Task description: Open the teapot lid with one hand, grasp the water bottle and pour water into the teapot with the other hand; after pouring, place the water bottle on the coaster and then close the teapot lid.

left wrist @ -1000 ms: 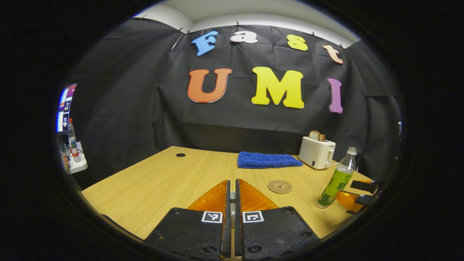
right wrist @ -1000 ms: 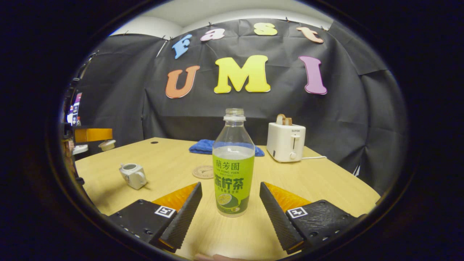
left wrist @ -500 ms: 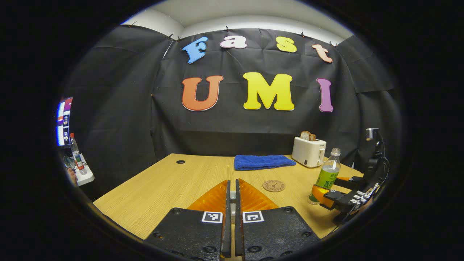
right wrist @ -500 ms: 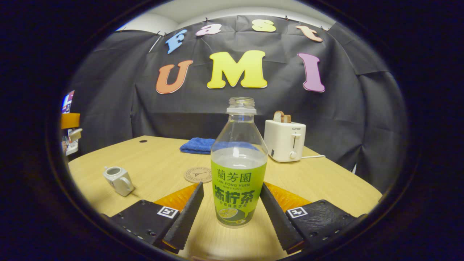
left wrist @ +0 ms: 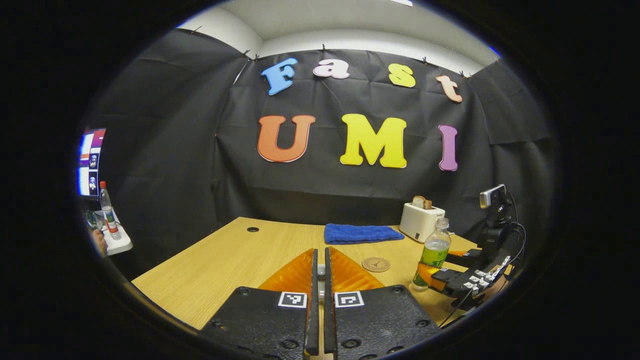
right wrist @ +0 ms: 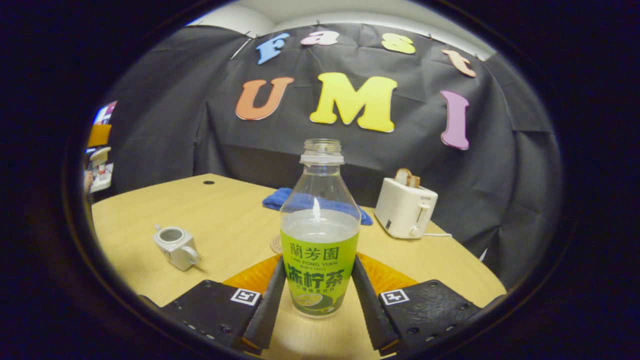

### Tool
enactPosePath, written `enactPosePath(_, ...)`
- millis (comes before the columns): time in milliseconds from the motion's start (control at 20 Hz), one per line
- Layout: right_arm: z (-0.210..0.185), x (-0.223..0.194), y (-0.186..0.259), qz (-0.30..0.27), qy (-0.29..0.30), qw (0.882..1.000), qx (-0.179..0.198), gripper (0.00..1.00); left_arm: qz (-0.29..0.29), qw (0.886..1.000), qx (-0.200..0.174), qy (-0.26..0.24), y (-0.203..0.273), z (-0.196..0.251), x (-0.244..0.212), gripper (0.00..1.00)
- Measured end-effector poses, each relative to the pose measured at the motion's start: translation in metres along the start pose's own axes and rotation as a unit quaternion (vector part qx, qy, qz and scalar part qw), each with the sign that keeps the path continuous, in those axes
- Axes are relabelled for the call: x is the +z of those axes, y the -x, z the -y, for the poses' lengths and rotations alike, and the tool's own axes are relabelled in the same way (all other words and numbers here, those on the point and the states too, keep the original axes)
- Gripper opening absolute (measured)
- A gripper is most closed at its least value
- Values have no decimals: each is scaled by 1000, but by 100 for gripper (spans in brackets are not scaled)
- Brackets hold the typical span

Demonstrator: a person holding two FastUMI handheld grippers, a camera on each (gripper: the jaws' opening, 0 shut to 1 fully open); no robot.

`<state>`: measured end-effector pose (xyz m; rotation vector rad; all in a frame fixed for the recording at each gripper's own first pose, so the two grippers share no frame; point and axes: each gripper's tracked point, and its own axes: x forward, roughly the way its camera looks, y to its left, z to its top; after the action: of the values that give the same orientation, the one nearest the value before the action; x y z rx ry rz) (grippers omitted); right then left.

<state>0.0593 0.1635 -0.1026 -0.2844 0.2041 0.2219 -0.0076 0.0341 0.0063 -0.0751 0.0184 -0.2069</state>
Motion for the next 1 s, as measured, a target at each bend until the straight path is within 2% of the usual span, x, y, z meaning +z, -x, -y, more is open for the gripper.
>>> enactPosePath(250,-37,14,-1,-3,138,990,2,72,-18,1000,-14,-3,-2,-6,-12,6)
enactPosePath(400,-44,6,-10,-19,222,975,-13,72,-18,999,-18,-24,3,-8,-10,6)
enactPosePath(600,-49,1,-23,-28,303,952,-35,72,-22,999,-20,-38,0,-9,-15,6)
enactPosePath(750,-52,8,-29,-11,387,920,-60,72,-21,999,-19,-40,1,-11,-13,6)
enactPosePath(1000,-78,16,-35,25,495,867,-60,72,-10,999,-8,-30,2,-18,-9,6)
